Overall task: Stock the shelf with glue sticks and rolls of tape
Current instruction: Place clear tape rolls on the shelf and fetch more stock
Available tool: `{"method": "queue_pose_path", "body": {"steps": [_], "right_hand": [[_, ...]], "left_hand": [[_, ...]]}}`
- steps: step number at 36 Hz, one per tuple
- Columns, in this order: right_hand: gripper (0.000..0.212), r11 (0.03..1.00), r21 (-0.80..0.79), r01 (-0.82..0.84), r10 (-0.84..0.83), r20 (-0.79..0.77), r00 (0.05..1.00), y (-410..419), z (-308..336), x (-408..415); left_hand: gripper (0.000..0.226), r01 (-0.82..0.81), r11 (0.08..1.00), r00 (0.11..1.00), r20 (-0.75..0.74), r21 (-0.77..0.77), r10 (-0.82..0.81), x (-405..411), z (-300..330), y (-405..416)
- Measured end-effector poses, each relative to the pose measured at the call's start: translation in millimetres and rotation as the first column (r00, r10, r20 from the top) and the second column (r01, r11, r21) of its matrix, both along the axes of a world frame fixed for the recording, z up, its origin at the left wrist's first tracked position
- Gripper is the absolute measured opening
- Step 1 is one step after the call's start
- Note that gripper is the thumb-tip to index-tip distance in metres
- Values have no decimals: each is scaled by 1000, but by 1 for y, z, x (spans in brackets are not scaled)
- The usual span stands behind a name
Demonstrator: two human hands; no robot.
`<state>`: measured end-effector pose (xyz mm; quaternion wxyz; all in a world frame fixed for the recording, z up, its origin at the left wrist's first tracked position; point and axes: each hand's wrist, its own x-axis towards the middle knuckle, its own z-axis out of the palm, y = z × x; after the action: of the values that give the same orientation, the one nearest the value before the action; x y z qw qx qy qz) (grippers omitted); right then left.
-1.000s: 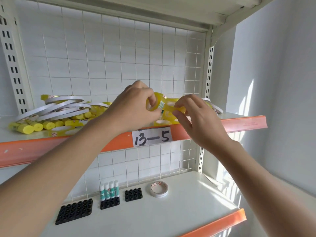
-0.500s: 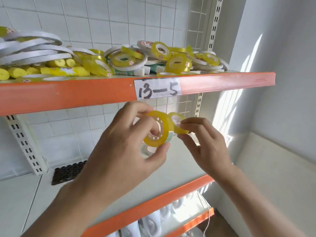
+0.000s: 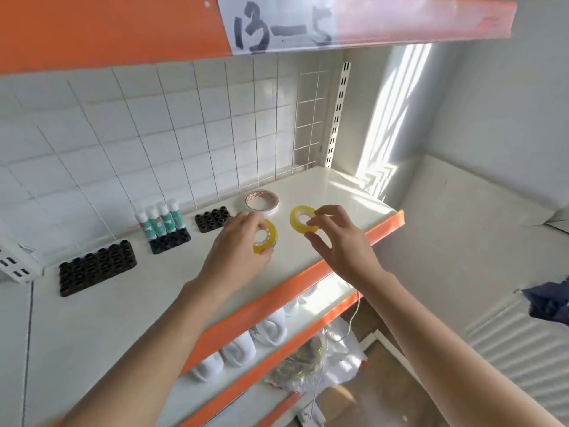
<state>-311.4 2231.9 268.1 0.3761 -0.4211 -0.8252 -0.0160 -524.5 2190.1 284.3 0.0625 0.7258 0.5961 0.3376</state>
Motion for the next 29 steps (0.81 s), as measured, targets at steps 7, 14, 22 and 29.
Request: {"method": "queue_pose_path", "body": {"steps": [7,14,22,29], "right_hand": [[24,964,-261,58,-30,112,993,50,-42,18],[28,920,-385,76,-18,154,988,104,-62,39],[26,914,-396,89,-8,201,980,150,-69,43],[27,906,-404,126,-41,212,976,164,-76,42]], "left_hand": [[31,-80,987,997,11,-142,83,33,-46,43],[38,-155,965,987,-4,-213,158,67,-72,84],[33,-227,955,960,119,-193,253,91,-85,123],[37,-219,961,922,287,-168,261,98,-96,122]]}}
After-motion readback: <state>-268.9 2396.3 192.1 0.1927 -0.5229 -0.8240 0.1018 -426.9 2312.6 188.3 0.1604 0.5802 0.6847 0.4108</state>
